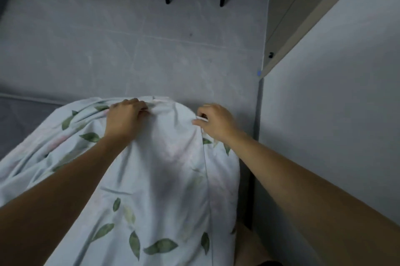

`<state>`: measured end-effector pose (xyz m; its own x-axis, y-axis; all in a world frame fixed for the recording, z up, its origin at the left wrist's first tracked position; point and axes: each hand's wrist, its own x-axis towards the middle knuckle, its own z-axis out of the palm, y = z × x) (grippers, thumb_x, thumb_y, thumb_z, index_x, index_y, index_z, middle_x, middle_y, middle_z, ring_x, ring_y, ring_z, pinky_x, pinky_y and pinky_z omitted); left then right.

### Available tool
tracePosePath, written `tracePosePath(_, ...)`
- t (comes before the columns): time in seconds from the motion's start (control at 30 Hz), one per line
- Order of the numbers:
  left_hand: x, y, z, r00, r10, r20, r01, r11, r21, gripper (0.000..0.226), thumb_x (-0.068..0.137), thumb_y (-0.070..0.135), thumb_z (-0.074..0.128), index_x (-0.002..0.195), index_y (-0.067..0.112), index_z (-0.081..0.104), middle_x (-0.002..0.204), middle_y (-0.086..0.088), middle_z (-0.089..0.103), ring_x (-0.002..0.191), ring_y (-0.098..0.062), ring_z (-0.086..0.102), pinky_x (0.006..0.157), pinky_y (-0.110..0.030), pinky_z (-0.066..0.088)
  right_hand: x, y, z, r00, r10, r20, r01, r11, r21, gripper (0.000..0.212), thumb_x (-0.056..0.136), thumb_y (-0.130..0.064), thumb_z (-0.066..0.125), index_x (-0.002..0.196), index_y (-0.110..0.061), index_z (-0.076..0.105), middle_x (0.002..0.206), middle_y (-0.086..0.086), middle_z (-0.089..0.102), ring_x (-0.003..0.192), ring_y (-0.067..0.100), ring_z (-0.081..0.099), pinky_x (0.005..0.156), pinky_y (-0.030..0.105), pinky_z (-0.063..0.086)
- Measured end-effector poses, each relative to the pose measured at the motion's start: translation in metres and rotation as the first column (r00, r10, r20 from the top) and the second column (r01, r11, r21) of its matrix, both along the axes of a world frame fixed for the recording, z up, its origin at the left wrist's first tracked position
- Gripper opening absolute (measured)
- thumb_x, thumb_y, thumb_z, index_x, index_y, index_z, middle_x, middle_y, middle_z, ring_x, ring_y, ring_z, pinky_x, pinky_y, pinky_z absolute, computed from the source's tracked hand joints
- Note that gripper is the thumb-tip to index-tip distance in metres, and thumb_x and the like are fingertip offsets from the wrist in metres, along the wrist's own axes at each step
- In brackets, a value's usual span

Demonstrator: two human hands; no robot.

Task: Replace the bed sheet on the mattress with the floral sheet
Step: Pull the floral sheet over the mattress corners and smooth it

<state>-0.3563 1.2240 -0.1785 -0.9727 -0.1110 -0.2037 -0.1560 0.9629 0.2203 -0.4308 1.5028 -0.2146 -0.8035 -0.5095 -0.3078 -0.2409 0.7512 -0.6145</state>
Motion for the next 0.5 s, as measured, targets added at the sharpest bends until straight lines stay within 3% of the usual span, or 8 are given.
tracePosePath(0.13, -0.040, 0.031, 0.013, 0.999, 0.043, -0.009, -0.042, 0.998, 0.056, 0.032, 0.087, 0.023, 0.046, 0.101, 0.016, 0.073, 0.101, -0.009, 0.072, 0.096, -0.038, 0.066, 0.078, -0.043, 0.049, -0.018, 0.023, -0.010, 0.978, -0.197, 0.060, 0.205, 0.966, -0.158, 0.041, 0.088, -0.038, 0.078, 0.066, -0.021, 0.049, 0.061, -0.002, 0.051, 0.059, 0.021, 0.050, 0.058, 0.037, 0.041)
tracePosePath(0.27, -0.082, 0.083, 0.012, 0.996, 0.029, 0.084, -0.037, 0.996, 0.086, 0.024, 0.093, 0.015, 0.051, 0.104, 0.017, 0.072, 0.107, -0.010, 0.072, 0.101, -0.038, 0.065, 0.082, -0.041, 0.045, -0.031, 0.077, -0.012, 0.916, -0.382, 0.120, 0.387, 0.922, -0.024, 0.039, 0.093, -0.034, 0.074, 0.070, -0.011, 0.052, 0.062, 0.002, 0.052, 0.059, 0.019, 0.046, 0.057, 0.035, 0.037)
tracePosePath(0.33, -0.097, 0.109, 0.009, 0.989, 0.020, 0.148, -0.043, 0.987, 0.153, 0.020, 0.096, 0.015, 0.056, 0.107, 0.019, 0.072, 0.113, -0.008, 0.072, 0.106, -0.037, 0.064, 0.084, -0.041, 0.047, -0.030, 0.097, -0.012, 0.896, -0.439, 0.060, 0.428, 0.893, 0.139, 0.037, 0.094, -0.033, 0.070, 0.073, -0.009, 0.052, 0.066, 0.005, 0.055, 0.066, 0.028, 0.054, 0.060, 0.037, 0.042)
tracePosePath(0.4, -0.104, 0.122, 0.007, 0.978, -0.009, 0.209, -0.035, 0.978, 0.208, 0.020, 0.098, 0.025, 0.058, 0.114, 0.025, 0.071, 0.118, -0.005, 0.071, 0.111, -0.033, 0.065, 0.089, -0.041, 0.050, -0.028, 0.095, -0.010, 0.922, -0.379, 0.073, 0.350, 0.900, 0.259, 0.023, 0.094, -0.025, 0.065, 0.078, -0.011, 0.056, 0.076, 0.006, 0.058, 0.080, 0.033, 0.061, 0.066, 0.038, 0.047)
tracePosePath(0.47, -0.100, 0.116, 0.008, 0.977, -0.011, 0.214, -0.035, 0.977, 0.212, 0.027, 0.101, 0.037, 0.056, 0.124, 0.027, 0.067, 0.122, -0.004, 0.069, 0.114, -0.032, 0.063, 0.095, -0.045, 0.050, -0.028, 0.080, -0.003, 0.944, -0.309, 0.117, 0.268, 0.923, 0.276, 0.006, 0.092, -0.019, 0.064, 0.095, -0.014, 0.064, 0.100, 0.007, 0.062, 0.100, 0.031, 0.060, 0.080, 0.038, 0.049)
tracePosePath(0.5, -0.095, 0.105, 0.010, 0.981, -0.005, 0.193, -0.029, 0.984, 0.177, 0.032, 0.102, 0.041, 0.053, 0.127, 0.026, 0.065, 0.123, -0.005, 0.068, 0.115, -0.033, 0.062, 0.097, -0.047, 0.048, -0.030, 0.069, -0.001, 0.952, -0.277, 0.133, 0.237, 0.937, 0.255, 0.015, 0.092, -0.020, 0.066, 0.106, -0.015, 0.065, 0.113, 0.008, 0.061, 0.109, 0.030, 0.057, 0.088, 0.038, 0.049)
